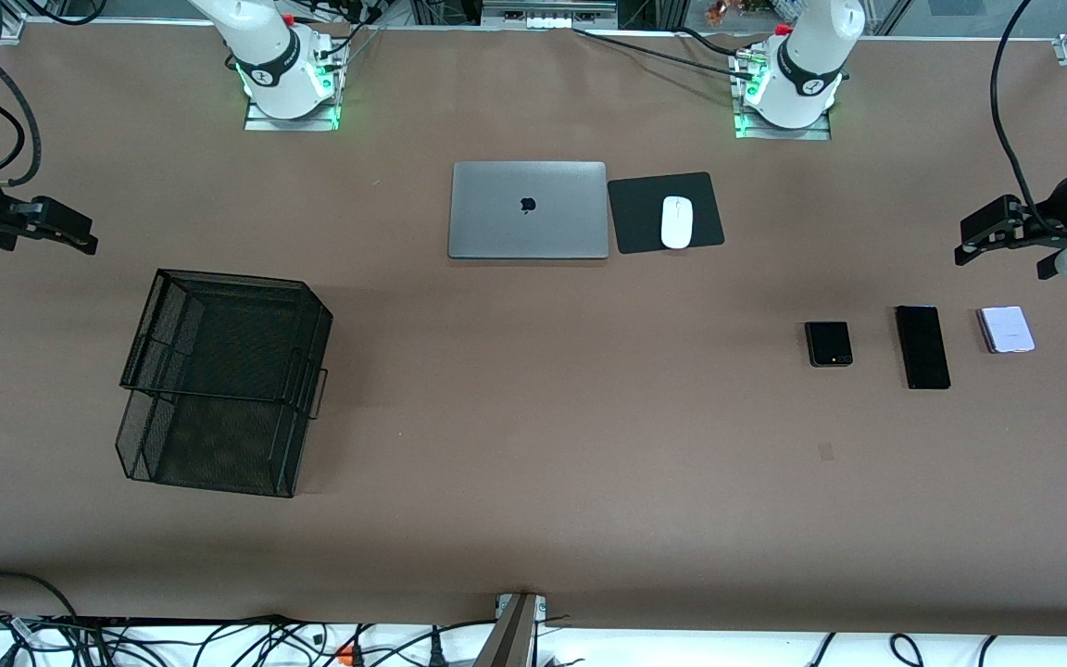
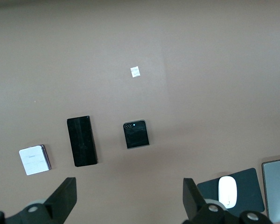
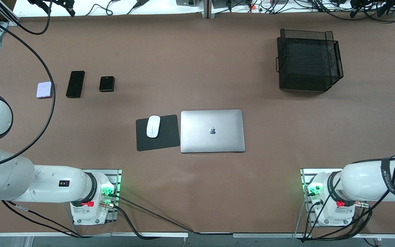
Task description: Place phones with both arms
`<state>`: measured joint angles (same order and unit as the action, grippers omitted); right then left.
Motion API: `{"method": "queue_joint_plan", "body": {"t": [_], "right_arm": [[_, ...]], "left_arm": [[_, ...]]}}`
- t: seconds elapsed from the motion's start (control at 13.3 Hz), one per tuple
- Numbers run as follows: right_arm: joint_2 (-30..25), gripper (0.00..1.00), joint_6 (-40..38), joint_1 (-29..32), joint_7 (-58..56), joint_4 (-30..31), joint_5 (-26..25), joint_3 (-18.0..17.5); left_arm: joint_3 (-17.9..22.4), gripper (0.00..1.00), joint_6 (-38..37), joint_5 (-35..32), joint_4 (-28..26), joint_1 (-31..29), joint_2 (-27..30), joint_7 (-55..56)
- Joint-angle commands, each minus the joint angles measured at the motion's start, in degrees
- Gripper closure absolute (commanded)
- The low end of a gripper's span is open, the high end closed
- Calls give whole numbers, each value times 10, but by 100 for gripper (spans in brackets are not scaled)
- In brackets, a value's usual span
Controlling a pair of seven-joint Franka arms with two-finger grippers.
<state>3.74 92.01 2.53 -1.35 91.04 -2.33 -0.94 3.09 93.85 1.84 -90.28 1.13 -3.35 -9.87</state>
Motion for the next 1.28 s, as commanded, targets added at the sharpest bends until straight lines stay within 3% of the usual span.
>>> {"method": "queue_joint_plan", "body": {"t": [0.0, 0.45, 0.68, 0.9, 1.13, 1.2], "right_arm": [[-9, 0, 4, 13, -5, 3, 9, -9], [-9, 0, -1, 13, -1, 2, 12, -7], [-9, 0, -3, 13, -1, -2, 13, -6], [-10, 0, -4, 13, -1, -6, 14, -6], [-10, 0, -4, 13, -13, -6, 14, -5], [-10, 0, -4, 14, -28, -6, 16, -4]], "left_arm": [[9, 0, -19, -3, 20, 3, -8, 12], [9, 0, -36, -3, 22, 3, -29, 15], [10, 0, -39, -2, 64, 4, -65, 17], [8, 0, -39, -4, 66, 7, -72, 11], [6, 0, -31, -4, 3, 7, -79, 16], [5, 0, 2, -3, -8, 4, -109, 16]]}}
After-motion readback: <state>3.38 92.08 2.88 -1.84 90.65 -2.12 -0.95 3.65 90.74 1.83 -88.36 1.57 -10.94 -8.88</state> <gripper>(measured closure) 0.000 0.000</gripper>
